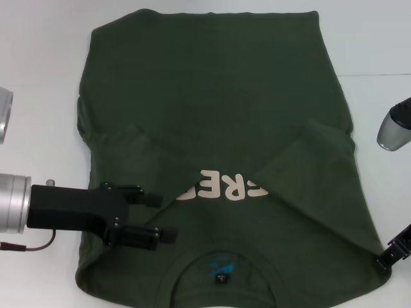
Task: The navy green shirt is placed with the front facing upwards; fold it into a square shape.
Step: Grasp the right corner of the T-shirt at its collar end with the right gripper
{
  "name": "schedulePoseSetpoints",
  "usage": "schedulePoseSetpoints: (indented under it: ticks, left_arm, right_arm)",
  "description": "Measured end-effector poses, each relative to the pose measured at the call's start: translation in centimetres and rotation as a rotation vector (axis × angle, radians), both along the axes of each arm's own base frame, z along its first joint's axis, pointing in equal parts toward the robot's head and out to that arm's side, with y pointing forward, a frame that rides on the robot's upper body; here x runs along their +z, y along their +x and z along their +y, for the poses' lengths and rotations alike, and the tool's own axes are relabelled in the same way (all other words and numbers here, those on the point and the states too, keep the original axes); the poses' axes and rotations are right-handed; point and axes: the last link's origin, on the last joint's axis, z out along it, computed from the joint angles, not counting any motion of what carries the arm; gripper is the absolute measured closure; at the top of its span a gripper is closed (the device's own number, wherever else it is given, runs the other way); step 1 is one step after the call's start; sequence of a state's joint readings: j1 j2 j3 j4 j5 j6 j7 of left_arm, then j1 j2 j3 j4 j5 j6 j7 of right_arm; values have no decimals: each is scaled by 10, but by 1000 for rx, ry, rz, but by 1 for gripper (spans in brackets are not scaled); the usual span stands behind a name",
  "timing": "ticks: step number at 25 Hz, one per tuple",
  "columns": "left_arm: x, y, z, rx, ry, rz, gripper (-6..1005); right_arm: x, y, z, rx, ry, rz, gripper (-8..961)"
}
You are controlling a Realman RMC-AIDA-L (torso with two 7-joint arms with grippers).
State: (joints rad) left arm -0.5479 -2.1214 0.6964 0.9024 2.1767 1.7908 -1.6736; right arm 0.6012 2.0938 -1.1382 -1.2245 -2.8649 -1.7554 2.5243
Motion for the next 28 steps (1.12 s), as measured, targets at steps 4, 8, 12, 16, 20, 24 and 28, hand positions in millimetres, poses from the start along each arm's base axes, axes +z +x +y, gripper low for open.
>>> schedulePoseSetpoints:
  ticks: [4, 8, 12, 16, 20, 24, 28]
  left_arm:
    - [0, 0, 1, 3, 6, 2, 111]
    - [0, -1, 1, 5, 7, 0, 111]
    - [1, -1, 1, 8, 11, -3, 112]
    - [1, -2, 1, 11, 14, -3, 112]
    - [1, -3, 1, 15, 19, -2, 112]
    - [1, -3, 1, 16, 21, -1, 111]
    - [1, -4, 1, 22, 26, -6, 111]
  right_arm:
    - [0, 0, 0, -2, 0, 2, 319]
    - [-2, -1, -1, 4, -9, 5, 335]
    - [-6, -1, -3, 12, -29, -3, 351]
    - [-6, -1, -3, 4, -27, -9, 402]
    - [-6, -1, -3, -1, -22, -15, 559]
    - [-5, 0, -3, -1, -21, -15, 724]
    - [-6, 0, -3, -1, -18, -10, 924]
